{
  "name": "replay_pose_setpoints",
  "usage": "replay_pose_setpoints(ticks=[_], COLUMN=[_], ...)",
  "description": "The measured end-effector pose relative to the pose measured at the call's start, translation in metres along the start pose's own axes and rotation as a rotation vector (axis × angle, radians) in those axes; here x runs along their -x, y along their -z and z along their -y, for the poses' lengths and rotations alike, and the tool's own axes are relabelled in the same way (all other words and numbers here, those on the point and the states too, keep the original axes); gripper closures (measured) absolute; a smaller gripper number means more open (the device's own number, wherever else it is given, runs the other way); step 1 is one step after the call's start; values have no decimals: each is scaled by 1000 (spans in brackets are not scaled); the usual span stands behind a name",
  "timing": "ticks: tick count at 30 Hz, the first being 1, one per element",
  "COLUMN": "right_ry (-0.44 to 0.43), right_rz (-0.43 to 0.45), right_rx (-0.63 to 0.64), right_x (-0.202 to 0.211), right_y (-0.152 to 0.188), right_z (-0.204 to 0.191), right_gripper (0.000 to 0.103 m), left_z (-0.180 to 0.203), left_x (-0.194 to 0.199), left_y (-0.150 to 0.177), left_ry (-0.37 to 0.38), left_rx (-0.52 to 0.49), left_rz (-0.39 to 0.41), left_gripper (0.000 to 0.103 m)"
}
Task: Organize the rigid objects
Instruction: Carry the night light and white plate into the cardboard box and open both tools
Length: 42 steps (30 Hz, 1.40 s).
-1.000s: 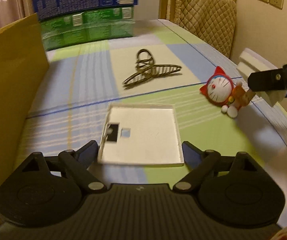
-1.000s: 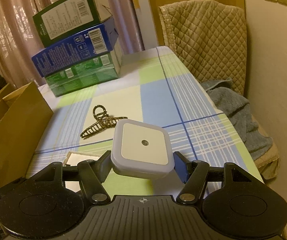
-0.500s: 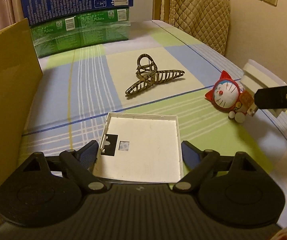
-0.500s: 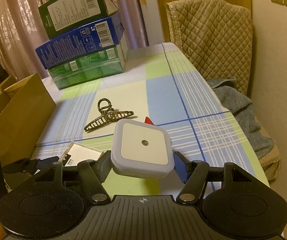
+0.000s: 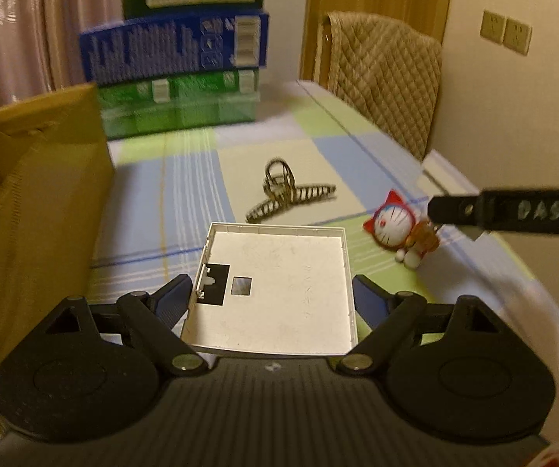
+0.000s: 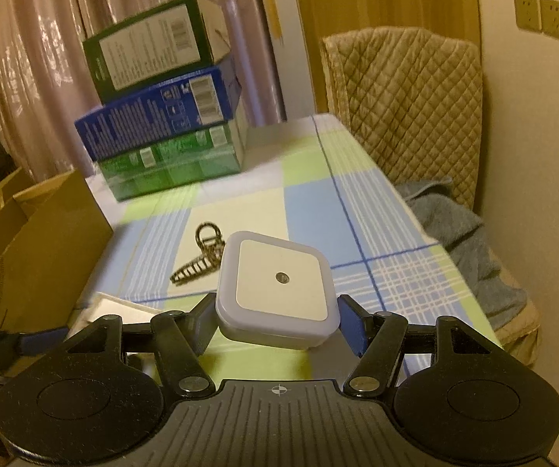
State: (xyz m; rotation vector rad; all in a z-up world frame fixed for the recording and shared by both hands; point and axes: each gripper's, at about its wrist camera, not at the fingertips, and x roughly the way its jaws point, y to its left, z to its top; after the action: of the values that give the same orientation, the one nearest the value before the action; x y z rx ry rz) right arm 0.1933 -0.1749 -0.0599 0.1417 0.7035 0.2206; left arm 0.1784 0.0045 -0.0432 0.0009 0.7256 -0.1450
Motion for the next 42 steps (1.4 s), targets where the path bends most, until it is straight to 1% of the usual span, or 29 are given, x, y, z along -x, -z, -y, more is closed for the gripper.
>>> replay_pose_setpoints(ticks=[6, 10, 13, 20, 25, 31, 37, 42], right_ry=[-14, -39, -62, -117, -147, -196, -245, -282], right_rz=[15, 34, 64, 94, 78, 46, 26, 20], right_rx=[-3, 13, 47, 89, 111, 151, 214, 258], right_x=[35, 64, 86, 119, 125, 118, 101, 83], right_y=[11, 16, 15, 15, 20, 23, 24, 19], right_z=[-18, -41, -62, -102, -126, -156, -191, -220], right_gripper=[41, 41, 41, 41, 41, 41, 41, 41], left_z=[-17, -31, -40, -65, -86, -117, -156, -194], left_x=[55, 93, 120, 169, 192, 207, 209, 203], left_y=[-11, -14, -14, -8, 1, 5, 3, -2], left_ry=[-24, -48, -60, -96, -130, -176, -221, -254], left_rx=[22, 44, 58, 89, 107, 134, 152, 152], left_rz=[41, 74, 93, 128, 132, 135, 131, 110], left_gripper=[18, 18, 18, 18, 18, 18, 18, 18])
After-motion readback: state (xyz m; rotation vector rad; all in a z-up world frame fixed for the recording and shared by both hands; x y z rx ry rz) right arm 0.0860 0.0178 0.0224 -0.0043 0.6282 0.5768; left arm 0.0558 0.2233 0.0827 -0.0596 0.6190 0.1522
